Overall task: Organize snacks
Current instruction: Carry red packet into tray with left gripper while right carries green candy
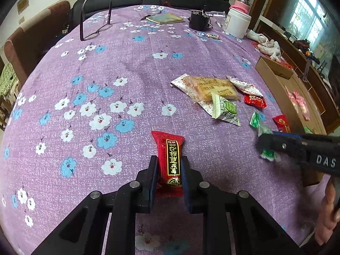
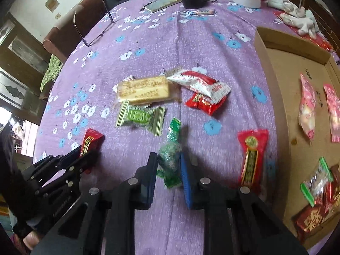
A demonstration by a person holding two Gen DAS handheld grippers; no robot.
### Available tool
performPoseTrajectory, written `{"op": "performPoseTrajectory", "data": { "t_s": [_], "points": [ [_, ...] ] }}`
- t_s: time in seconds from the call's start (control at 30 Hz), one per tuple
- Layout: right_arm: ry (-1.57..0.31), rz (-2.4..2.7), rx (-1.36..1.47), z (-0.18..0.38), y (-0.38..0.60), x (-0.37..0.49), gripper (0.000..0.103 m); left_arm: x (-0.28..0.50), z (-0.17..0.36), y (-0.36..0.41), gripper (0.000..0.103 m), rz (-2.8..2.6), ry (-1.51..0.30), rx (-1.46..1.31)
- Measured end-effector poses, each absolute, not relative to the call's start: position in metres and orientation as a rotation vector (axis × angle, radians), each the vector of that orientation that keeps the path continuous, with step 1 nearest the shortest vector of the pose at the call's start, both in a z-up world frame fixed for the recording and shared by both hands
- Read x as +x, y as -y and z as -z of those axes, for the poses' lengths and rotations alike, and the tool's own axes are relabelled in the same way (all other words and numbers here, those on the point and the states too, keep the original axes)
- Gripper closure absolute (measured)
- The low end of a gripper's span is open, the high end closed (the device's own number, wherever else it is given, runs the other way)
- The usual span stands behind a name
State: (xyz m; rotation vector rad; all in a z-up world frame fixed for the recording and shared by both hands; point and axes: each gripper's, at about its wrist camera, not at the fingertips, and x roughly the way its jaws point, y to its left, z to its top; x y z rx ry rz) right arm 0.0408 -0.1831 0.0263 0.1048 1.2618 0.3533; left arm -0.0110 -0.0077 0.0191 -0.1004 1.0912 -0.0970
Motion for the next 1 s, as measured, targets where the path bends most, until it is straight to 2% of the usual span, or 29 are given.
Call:
{"op": "performPoseTrajectory", "data": {
  "t_s": [0.53,1.0],
  "points": [
    [-1.216,-0.419,0.123,-0.048,0.197,0.010,0.082,-0.027,-0.042,0.040,0.082,0.112,-1.058,-0.071],
    [-1.150,-0.408,0.170,-0.073,0.257,-0.004,0.082,-0.033,-0.067,0.102,0.082,0.147,-1.010,0.003]
  ]
}}
